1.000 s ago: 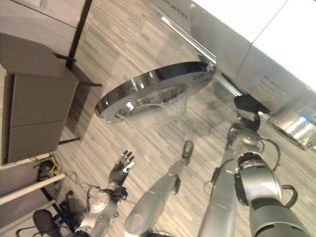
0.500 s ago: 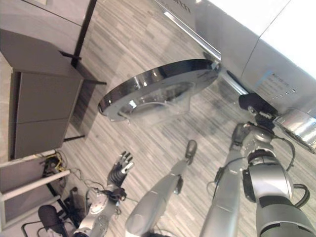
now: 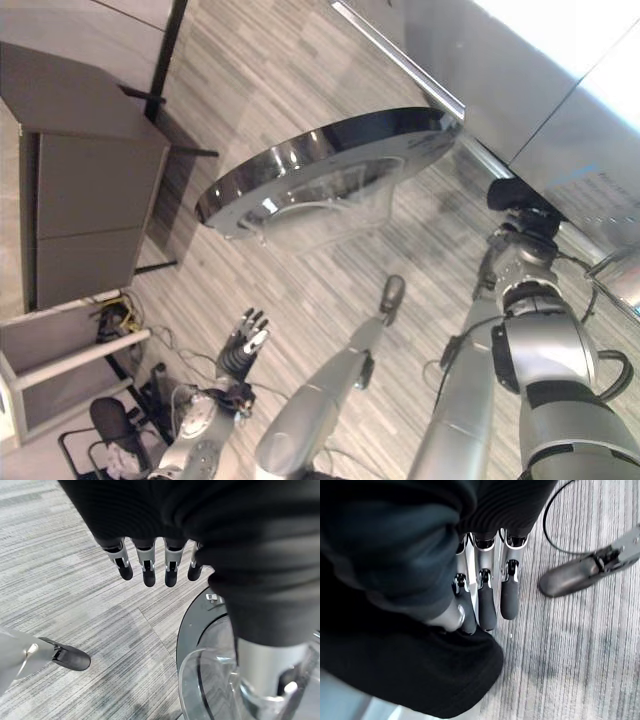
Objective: Grab the laundry basket,head to the washer,open it,put in the laundry and shut it.
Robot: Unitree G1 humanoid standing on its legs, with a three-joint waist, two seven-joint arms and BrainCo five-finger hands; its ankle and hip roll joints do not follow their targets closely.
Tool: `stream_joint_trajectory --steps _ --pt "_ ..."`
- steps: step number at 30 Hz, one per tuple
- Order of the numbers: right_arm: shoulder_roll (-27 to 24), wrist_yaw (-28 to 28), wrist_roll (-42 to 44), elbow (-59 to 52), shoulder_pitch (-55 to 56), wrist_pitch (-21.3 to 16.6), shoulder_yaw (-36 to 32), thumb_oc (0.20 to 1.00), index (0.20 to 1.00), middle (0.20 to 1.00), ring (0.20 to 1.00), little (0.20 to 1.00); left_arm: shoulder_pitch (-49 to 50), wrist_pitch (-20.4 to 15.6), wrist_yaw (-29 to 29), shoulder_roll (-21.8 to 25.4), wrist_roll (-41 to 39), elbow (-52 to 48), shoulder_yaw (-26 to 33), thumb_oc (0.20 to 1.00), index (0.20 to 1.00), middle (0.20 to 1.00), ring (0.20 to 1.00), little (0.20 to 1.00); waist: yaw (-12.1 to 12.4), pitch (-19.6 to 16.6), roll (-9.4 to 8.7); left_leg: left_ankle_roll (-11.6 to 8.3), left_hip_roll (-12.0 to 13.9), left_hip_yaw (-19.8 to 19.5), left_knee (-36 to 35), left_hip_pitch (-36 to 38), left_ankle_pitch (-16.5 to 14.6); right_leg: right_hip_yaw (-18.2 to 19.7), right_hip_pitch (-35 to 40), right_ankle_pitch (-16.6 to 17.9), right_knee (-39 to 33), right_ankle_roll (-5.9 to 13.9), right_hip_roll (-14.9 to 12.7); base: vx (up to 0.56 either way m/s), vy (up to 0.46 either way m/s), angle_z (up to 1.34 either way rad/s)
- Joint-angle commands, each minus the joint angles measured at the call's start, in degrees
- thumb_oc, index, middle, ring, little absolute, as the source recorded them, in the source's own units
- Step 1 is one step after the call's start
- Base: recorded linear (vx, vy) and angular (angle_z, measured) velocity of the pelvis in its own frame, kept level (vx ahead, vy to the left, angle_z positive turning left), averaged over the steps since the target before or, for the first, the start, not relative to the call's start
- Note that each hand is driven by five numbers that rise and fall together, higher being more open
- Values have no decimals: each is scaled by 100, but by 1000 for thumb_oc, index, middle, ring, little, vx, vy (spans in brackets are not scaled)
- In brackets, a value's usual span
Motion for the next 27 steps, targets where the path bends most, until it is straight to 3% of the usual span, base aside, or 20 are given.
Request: stream_joint_trajectory --steps 1,6,8,9,10,15,22,23,24,25,26,27 --pt "-665 76 149 -301 -722 -436 459 200 200 200 200 200 86 -177 -41 498 -127 -342 -31 1000 1000 1000 1000 1000 8 35 688 56 8 244 -453 133 100 412 33 -1473 945 514 127 0 0 0" --pt "-610 85 234 -751 -696 -636 541 200 200 200 200 200 92 -172 -10 493 -97 -310 -2 1000 1000 1000 1000 1000 -59 43 551 26 46 267 -464 206 85 362 143 -1440 862 512 163 0 0 0" --pt "-549 0 148 -1163 -545 -780 579 200 200 200 200 200 77 -182 32 462 -80 -282 49 1000 1000 1000 1000 1000 -156 93 445 8 82 303 -452 174 176 302 179 -1219 744 476 189 -33 2 0" --pt "-479 -83 163 -1391 -412 -858 521 200 200 200 200 200 76 -190 63 440 -66 -268 72 1000 1000 1000 1000 1000 -194 72 384 3 94 298 -476 282 73 301 293 -1364 717 507 208 -50 15 0" --pt "-408 -172 211 -1744 -230 -1016 411 200 200 200 200 200 75 -194 101 400 -46 -234 103 1000 1000 1000 1000 1000 -275 102 305 -5 114 319 -460 245 158 254 293 -1175 649 473 224 0 0 0" --pt "-355 -750 -4 -2944 367 -1433 -263 200 200 200 200 200 163 -222 283 387 -70 -23 332 1000 1000 1000 1000 1000 -519 10 -22 -32 198 245 -476 574 70 102 865 -1103 306 474 235 36 -21 -3" --pt "-712 -948 -244 -2635 -168 -1289 -94 200 200 200 200 200 268 -173 316 556 -80 75 366 1000 1000 1000 1000 1000 -533 -101 -227 -73 262 171 -476 799 5 -21 1241 -1075 111 465 219 18 -17 0" --pt "-957 -924 -502 -1709 -782 -933 341 200 200 200 200 200 219 -182 342 630 -90 107 318 1000 1000 1000 1000 1000 -448 -134 -267 -84 273 162 -476 786 12 -16 1226 -1088 136 458 223 0 0 0" --pt "-1055 -838 -612 -1340 -984 -733 571 432 432 432 432 432 201 -185 354 676 -80 96 297 1000 1000 1000 1000 1000 -409 -145 -281 -88 279 160 -476 776 21 -12 1206 -1092 152 457 220 0 0 0" --pt "-1062 -819 -599 -1302 -1032 -739 604 1000 1000 1000 1000 1000 192 -185 355 660 -79 96 303 1000 1000 1000 1000 1000 -416 -135 -271 -88 279 162 -476 772 20 -9 1199 -1093 157 457 221 -22 -34 -1" --pt "-1173 -555 -801 -649 -1379 -344 1046 1000 1000 1000 1000 1000 151 -175 361 747 -69 25 253 1000 1000 1000 1000 1000 -318 -144 -258 -102 281 155 -476 727 50 2 1123 -1094 219 452 208 -22 -33 2" --pt "-1174 -360 -752 -405 -1428 -203 1136 1000 1000 1000 1000 1000 162 -163 332 770 -54 -25 225 1000 1000 1000 1000 1000 -297 -140 -239 -106 280 151 -476 701 63 8 1097 -1096 234 449 206 0 0 0"
